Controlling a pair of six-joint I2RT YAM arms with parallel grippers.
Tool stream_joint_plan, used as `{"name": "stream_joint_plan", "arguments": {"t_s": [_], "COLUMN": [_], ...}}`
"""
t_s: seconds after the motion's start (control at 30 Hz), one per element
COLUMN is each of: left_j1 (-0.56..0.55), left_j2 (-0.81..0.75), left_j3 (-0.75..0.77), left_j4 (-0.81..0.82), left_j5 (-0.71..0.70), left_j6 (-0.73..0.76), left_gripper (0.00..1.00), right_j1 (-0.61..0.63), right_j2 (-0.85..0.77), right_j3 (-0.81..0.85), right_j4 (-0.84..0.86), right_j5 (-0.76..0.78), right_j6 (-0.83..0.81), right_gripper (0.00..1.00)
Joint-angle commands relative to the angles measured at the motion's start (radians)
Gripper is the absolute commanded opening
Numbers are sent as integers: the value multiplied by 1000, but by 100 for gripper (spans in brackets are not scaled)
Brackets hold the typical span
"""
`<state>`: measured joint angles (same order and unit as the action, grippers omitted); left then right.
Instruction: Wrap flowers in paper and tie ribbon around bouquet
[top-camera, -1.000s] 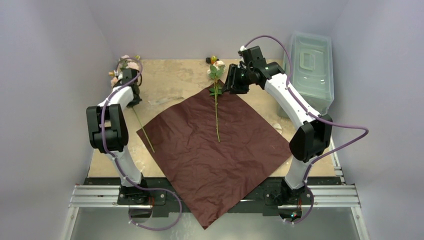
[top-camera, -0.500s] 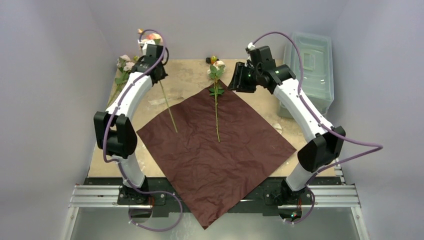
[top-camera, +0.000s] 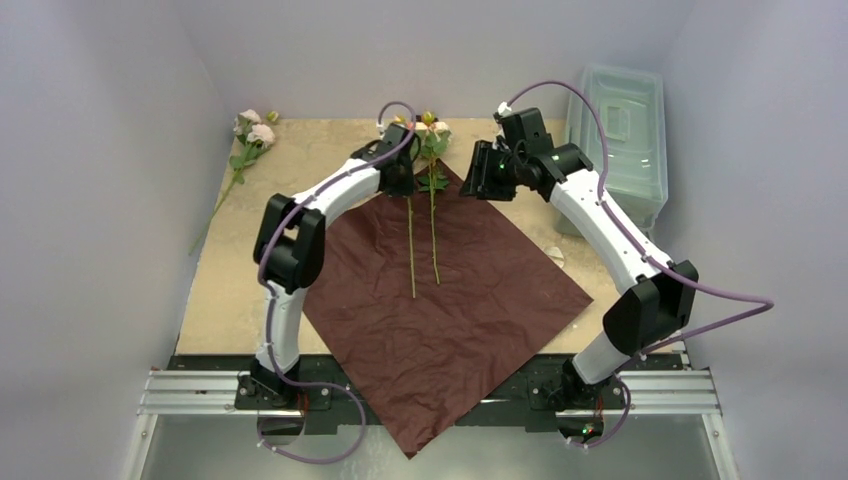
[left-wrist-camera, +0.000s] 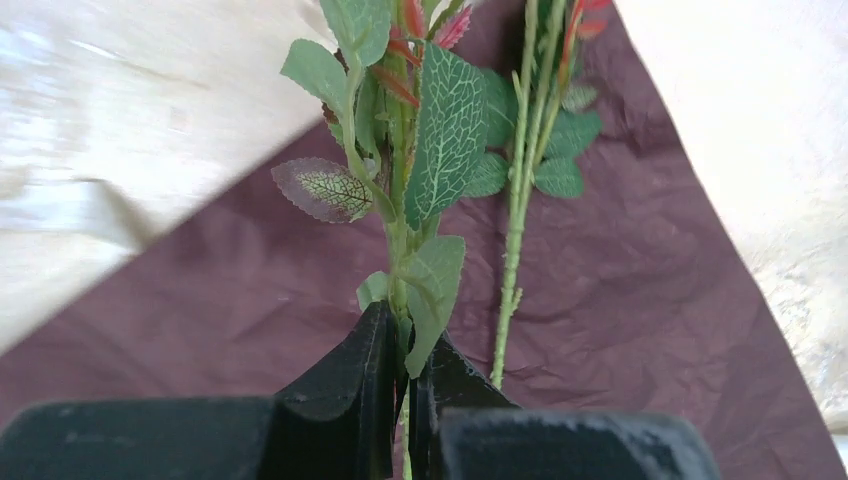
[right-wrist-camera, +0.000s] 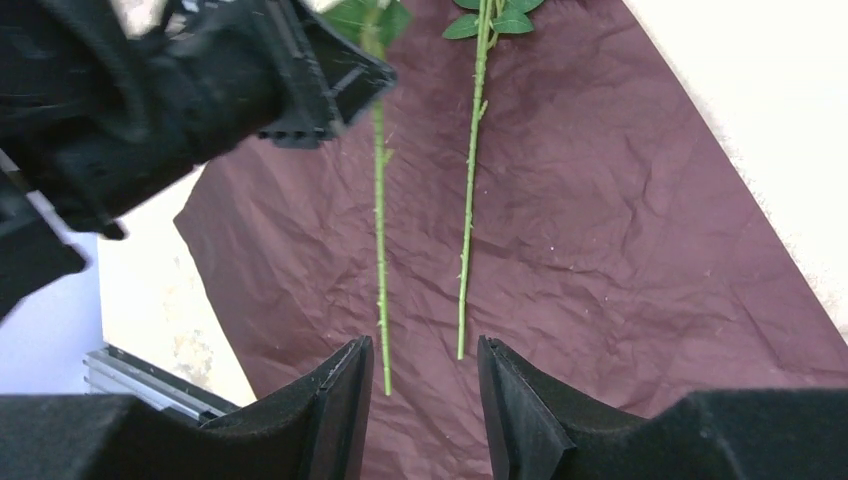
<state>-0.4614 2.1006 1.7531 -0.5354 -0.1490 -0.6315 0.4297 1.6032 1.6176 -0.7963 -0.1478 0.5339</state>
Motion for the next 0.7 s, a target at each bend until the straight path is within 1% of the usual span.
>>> {"name": "stream_joint_plan", "arguments": {"t_s": [0.0,0.27,0.53,0.67], "left_j1": [-28,-40,-40,-40], "left_j2": [58,133,130,160], "left_j3": [73,92,139,172], "left_j4": [40,41,44,42], "left_j5": [49,43,-5,6], "left_j6": [-44,-44,-3,6], "left_gripper": [0,0,0,0], "right_j1": [-5,-5,-6,-6], "right_j2": [-72,-103,-78,-64], "right_j3": [-24,-73,-44,-32], "right_j4": [26,25,19,14], "right_j5": [10,13,-2,-13], "right_j6": [-5,-8,-12,-12], "right_gripper": [51,51,51,51]}}
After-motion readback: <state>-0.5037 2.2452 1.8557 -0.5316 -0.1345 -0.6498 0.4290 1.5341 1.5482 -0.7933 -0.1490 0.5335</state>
